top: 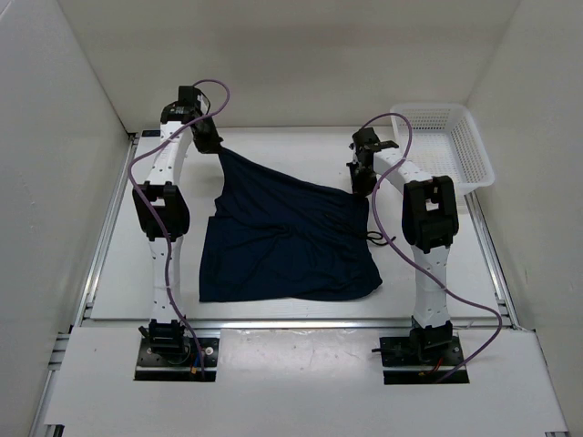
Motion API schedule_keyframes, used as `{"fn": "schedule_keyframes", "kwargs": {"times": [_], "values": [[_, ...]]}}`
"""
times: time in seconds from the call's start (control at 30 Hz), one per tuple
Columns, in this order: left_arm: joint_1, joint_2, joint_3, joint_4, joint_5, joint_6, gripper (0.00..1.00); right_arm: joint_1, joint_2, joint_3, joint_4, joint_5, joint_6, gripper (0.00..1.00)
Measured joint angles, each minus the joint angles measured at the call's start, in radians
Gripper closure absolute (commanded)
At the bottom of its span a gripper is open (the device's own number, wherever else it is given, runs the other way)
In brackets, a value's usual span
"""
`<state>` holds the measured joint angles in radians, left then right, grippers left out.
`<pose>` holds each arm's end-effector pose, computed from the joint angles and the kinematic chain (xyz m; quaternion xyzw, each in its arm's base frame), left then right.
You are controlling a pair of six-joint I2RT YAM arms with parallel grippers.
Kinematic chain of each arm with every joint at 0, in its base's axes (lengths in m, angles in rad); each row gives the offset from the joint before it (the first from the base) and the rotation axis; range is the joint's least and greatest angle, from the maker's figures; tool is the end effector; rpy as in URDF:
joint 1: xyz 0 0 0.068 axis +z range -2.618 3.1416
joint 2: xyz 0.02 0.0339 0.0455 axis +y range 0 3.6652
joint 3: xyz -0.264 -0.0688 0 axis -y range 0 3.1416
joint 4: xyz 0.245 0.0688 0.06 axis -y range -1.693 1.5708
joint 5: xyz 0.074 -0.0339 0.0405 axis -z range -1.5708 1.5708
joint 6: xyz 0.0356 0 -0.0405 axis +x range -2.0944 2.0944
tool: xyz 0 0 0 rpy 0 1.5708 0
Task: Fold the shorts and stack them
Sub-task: Fold the shorts
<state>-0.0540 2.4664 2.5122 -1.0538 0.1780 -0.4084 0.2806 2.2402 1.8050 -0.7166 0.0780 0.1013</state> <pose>0.5251 -0.0347 0.2574 -0.1444 0.9462 -0.1465 0.2497 0.4580 0.1291 0.1716 -0.0794 0.9742 0.0020 0.2113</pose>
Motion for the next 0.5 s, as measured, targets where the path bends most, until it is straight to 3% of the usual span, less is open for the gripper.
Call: {"fn": "schedule_keyframes", "kwargs": {"times": [0.23,0.5], "values": [[0.039,0.013,0.043,-0.011,0.057,-0.001,0.90,0.001,-0.036,-0.005,0.001,0.029,0.052,1.00],[0.059,0.029,0.129,0.055,0.149,-0.051,0.90,0.002,-0.259,-0.070,0.071,0.153,0.148,1.00]]}}
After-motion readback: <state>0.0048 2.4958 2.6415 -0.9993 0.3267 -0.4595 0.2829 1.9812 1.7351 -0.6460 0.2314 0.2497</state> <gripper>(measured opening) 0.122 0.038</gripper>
